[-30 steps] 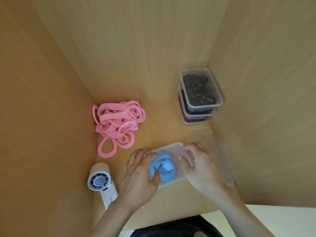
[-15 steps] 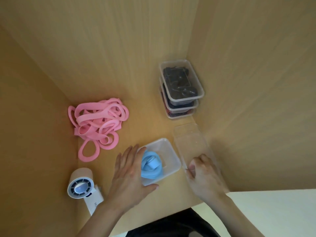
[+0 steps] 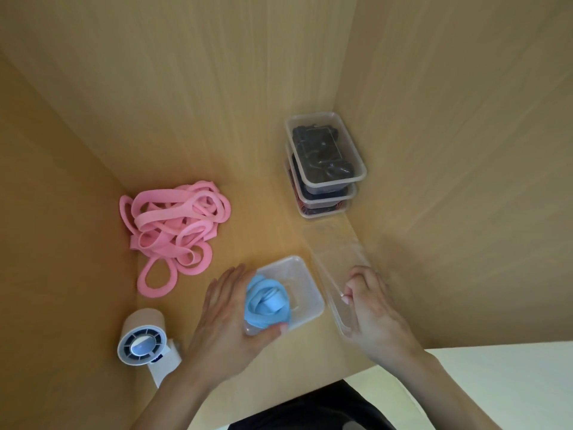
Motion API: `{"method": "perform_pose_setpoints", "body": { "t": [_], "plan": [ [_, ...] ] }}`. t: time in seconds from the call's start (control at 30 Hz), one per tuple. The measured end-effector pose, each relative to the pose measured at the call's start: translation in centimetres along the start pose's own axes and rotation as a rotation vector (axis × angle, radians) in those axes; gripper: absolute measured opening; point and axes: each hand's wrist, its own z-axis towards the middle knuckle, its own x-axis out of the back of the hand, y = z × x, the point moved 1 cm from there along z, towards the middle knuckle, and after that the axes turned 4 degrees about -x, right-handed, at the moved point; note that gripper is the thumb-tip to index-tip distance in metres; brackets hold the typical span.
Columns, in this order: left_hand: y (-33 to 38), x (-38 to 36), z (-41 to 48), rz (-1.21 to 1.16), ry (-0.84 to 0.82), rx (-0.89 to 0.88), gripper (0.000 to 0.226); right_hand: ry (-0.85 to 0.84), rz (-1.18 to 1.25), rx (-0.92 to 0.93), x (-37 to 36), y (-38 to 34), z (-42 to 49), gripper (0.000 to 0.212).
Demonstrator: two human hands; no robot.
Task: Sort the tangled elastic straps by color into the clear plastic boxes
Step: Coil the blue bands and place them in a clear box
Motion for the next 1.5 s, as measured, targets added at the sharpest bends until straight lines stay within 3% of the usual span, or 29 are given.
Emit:
{"method": "perform_pose_setpoints", "body": {
  "t": [0.17,0.33,0.43,0.47,0.53,0.6,0.73,0.83,0.9,1.0,1.1,1.17,1.33,1.5],
  "plan": [
    [0.6,1.1,0.2,-0.119,0.172,0.058,0.067,-0.012,0.148,0.07,4.4,-1.9,-1.1,0.022],
    [1.6,2.7,1.2,-0.297,0.256,0.076,0.079,-0.143,0.348,0.183,9.6,-4.1,-2.6,0.024],
    [2.6,4.0,1.4,-0.499,0.227,0.028,0.091,-0.368,0.621,0.23,11.7,-5.2,-2.7,0.016],
    [2.9,4.5,1.2,-0.589,0.209,0.006,0.082,-0.452,0.732,0.231,12.1,-5.5,-2.6,0.011],
    [3.3,5.1,0.7,-0.748,0.171,-0.024,0.041,-0.513,0.853,0.22,12.2,-5.4,-2.0,0.024],
    [3.3,5.5,0.0,-0.832,0.191,0.01,0.004,-0.48,0.88,0.19,11.8,-5.0,-1.3,0.032],
    [2.5,5.0,-1.5,-0.881,0.311,0.2,0.016,-0.352,0.962,0.062,9.2,-4.8,0.0,0.028],
    [2.1,3.9,-2.5,-0.901,0.345,0.317,0.016,-0.238,1.07,-0.01,6.3,-5.1,1.1,0.005],
    [1.6,3.0,-3.1,-0.878,0.328,0.387,0.016,-0.128,0.995,-0.046,3.9,-5.0,2.3,0.021],
    [0.9,2.3,-3.4,-0.788,0.324,0.475,0.01,-0.046,0.891,-0.111,0.8,-4.8,4.3,0.022],
    [0.2,1.5,-3.4,-0.559,0.301,0.459,0.066,-0.023,0.802,-0.145,-1.7,-4.2,6.1,0.022],
    [0.0,1.3,-3.4,-0.365,0.279,0.415,0.083,0.008,0.771,-0.147,-2.7,-4.0,6.7,0.024],
    [0.7,1.4,-2.6,0.08,0.212,0.386,0.084,0.139,0.52,-0.076,-4.1,-3.9,7.6,0.02],
    [0.2,1.2,-2.2,0.147,0.078,0.395,0.085,0.217,0.397,0.01,-5.5,-3.6,6.4,0.02]
  ]
}}
